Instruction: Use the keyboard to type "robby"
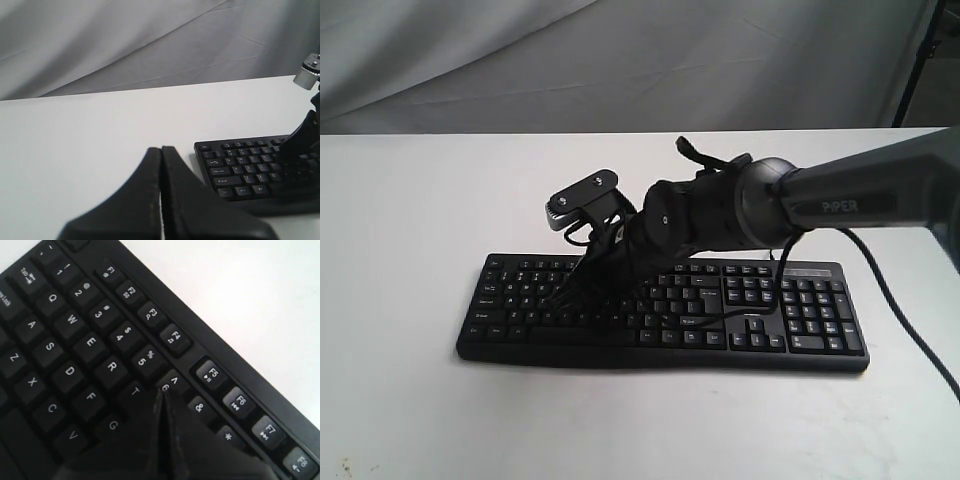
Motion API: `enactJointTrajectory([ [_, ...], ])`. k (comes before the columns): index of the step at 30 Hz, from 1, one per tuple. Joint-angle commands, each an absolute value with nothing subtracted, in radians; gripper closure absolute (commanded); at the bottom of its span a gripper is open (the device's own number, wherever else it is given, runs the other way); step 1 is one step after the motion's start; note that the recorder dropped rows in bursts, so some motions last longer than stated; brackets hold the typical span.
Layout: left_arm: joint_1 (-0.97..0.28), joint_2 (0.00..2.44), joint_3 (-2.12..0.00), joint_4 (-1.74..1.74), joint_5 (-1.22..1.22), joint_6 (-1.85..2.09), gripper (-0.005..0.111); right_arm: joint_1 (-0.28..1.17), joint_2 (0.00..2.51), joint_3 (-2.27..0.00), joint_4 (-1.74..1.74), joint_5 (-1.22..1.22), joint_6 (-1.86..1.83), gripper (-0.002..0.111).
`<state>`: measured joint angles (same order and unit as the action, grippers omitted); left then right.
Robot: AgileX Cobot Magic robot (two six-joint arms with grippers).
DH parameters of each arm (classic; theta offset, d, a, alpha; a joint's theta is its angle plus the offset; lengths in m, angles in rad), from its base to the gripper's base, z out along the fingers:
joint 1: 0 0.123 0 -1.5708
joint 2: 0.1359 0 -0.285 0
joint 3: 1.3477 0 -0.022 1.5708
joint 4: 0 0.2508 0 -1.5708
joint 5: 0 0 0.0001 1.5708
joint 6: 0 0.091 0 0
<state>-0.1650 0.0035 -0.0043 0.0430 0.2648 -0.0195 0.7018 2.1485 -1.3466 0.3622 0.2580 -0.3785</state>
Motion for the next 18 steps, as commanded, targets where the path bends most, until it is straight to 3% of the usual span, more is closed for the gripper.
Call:
enactJointTrajectory([
  [1,-0.171,0.0,0.0,0.048,0.258,-0.022,0.107,0.702,2.07,-1.344,0.345,0.241,-0.384,0.108],
  [6,-0.171,0.0,0.0,0.048,0.258,-0.022,0.107,0.697,1.9,-1.211,0.325,0.212,-0.384,0.108],
  [14,-0.171,0.0,0.0,0.048,0.258,-0.022,0.107,0.709,1.334,-0.566,0.389,-0.184,-0.359,0.108],
  [18,-0.171,0.0,0.0,0.048,0.258,-0.022,0.107,0.709,1.156,-0.469,0.403,-0.181,-0.363,0.108],
])
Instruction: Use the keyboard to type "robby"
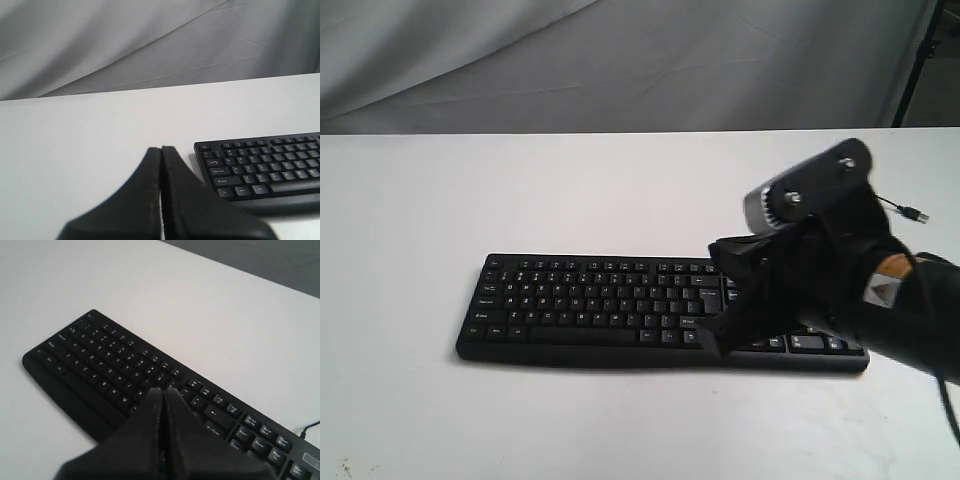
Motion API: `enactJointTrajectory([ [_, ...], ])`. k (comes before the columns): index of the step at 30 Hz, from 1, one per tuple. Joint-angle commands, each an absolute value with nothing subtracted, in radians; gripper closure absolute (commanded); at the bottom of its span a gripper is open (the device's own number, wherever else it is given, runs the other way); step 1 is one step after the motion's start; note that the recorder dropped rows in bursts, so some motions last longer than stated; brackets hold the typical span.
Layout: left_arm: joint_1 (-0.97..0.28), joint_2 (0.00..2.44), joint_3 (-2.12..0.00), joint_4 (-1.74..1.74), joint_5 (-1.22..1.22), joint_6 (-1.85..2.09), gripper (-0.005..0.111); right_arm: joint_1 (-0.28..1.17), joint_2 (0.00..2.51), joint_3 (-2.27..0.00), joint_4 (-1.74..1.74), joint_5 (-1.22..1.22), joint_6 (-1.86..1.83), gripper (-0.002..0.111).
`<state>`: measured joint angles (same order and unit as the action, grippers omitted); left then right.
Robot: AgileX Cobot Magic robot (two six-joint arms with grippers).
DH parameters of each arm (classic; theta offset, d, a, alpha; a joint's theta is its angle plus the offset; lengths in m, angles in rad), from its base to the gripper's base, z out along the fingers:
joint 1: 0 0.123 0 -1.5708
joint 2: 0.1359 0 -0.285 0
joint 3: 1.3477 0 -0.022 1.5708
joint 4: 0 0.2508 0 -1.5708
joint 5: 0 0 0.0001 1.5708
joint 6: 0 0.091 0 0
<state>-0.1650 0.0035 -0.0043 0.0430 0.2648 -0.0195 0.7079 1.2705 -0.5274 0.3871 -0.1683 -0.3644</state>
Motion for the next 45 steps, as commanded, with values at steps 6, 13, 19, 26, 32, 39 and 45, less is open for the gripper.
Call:
enactJointTrajectory([
  [6,-0.171,0.0,0.0,0.048,0.258,-0.022,0.107,0.709,1.145,-0.468,0.403,-0.179,-0.363,0.108],
  [13,-0.171,0.0,0.0,0.048,0.258,-0.022,0.107,0.698,0.908,-0.354,0.436,-0.246,-0.396,0.108],
  [19,-0.171,0.0,0.0,0.048,0.258,-0.022,0.107,0.534,0.613,-0.134,0.518,-0.324,-0.398,0.108],
  [26,-0.171,0.0,0.0,0.048,0.258,-0.022,0.107,0.12,0.266,-0.119,0.39,-0.027,-0.398,0.108],
  [32,-0.171,0.0,0.0,0.048,0.258,-0.022,0.107,-0.026,0.171,-0.119,0.403,0.131,-0.396,0.108],
  [39,-0.171,0.0,0.0,0.048,0.258,-0.022,0.107,-0.026,0.168,-0.076,0.321,0.12,-0.358,0.108],
  [45,-0.171,0.0,0.0,0.048,0.258,-0.022,0.107,-0.026,0.168,0.0,0.056,0.086,-0.028,0.108],
])
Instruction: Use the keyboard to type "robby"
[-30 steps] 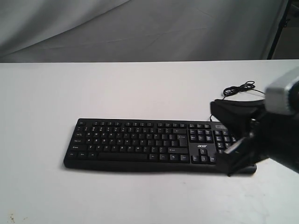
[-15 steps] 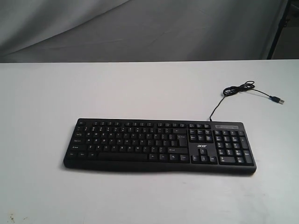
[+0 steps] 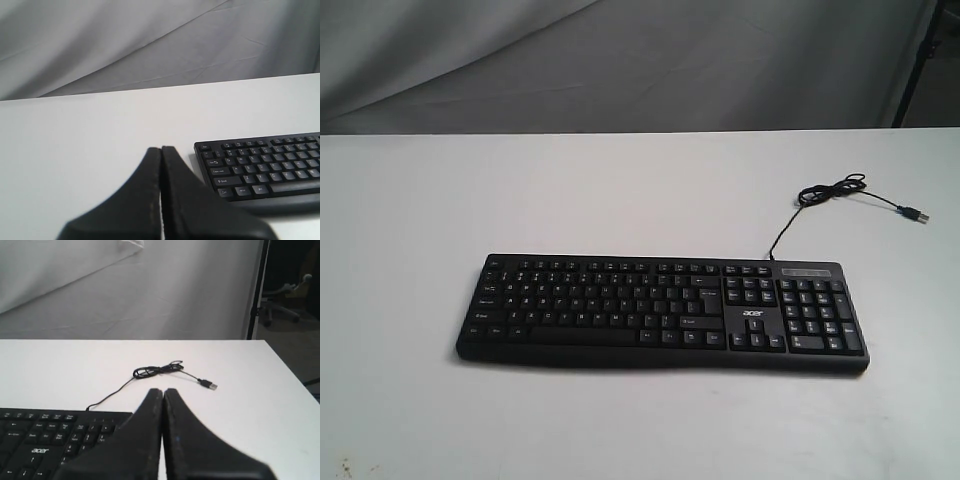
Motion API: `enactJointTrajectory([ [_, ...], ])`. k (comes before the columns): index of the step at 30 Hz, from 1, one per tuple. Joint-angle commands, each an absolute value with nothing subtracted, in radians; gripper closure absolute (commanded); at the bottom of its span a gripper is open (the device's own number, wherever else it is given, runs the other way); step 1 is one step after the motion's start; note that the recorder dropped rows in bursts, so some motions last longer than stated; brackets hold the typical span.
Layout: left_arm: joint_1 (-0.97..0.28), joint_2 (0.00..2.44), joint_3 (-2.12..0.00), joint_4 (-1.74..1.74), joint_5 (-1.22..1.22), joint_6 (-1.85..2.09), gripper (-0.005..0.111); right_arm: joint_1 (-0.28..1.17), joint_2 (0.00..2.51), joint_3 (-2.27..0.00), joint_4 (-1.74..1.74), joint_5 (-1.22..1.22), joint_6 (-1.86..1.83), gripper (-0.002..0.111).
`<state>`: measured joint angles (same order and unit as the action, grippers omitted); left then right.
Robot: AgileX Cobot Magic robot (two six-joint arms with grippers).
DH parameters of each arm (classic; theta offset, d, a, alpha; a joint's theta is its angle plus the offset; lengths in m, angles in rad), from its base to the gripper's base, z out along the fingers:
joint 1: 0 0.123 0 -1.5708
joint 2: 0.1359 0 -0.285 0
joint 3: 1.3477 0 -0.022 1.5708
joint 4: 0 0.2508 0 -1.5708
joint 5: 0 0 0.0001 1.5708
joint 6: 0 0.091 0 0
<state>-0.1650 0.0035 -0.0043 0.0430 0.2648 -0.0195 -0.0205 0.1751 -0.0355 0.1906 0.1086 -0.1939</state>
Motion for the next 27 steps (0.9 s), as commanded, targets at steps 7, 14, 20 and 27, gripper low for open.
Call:
enactJointTrajectory([
  [7,-0.171,0.0,0.0,0.048,0.258,-0.022,0.107,-0.026,0.168,0.0,0.041,0.181,-0.019,0.108],
  [14,-0.171,0.0,0.0,0.048,0.258,-0.022,0.107,-0.026,0.168,0.0,0.045,0.223,-0.019,0.108],
  [20,-0.171,0.0,0.0,0.048,0.258,-0.022,0.107,-0.026,0.168,0.0,0.045,0.223,-0.019,0.108],
  [27,-0.171,0.0,0.0,0.048,0.258,-0.022,0.107,-0.026,0.168,0.0,0.045,0.223,-0.019,0.108],
])
